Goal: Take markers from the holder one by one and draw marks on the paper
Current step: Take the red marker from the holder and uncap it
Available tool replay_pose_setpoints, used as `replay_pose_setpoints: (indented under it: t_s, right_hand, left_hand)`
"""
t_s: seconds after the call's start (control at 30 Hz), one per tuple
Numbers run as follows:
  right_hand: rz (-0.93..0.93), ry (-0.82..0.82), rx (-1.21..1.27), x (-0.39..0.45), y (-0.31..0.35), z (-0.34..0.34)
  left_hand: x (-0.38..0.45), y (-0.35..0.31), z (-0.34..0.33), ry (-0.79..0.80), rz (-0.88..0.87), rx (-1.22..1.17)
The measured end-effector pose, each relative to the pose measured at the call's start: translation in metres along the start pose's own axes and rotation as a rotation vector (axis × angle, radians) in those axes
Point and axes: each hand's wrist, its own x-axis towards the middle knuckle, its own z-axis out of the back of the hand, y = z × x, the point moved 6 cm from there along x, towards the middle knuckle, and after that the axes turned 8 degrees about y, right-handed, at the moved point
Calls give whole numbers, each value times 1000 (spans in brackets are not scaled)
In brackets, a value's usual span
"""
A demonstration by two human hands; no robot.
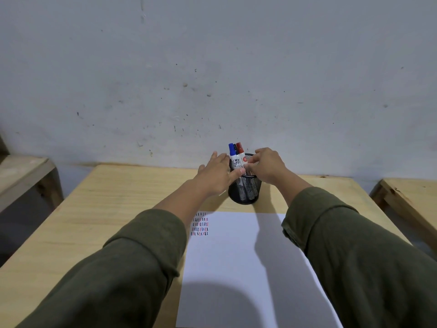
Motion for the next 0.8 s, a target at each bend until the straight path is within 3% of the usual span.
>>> replay_pose_setpoints:
  t_s: [0.4, 0.6, 0.8]
  right_hand:
    - [42, -83, 60, -4, -1, 4]
    - [129, -211, 141, -20, 12, 27]
    - [204, -267, 181, -45, 41, 66]
  left_hand:
    - [-1, -1, 0, 4, 14, 3]
    - [-10, -6, 5, 7, 53, -17]
    - [-33, -13, 41, -139, 110, -37]
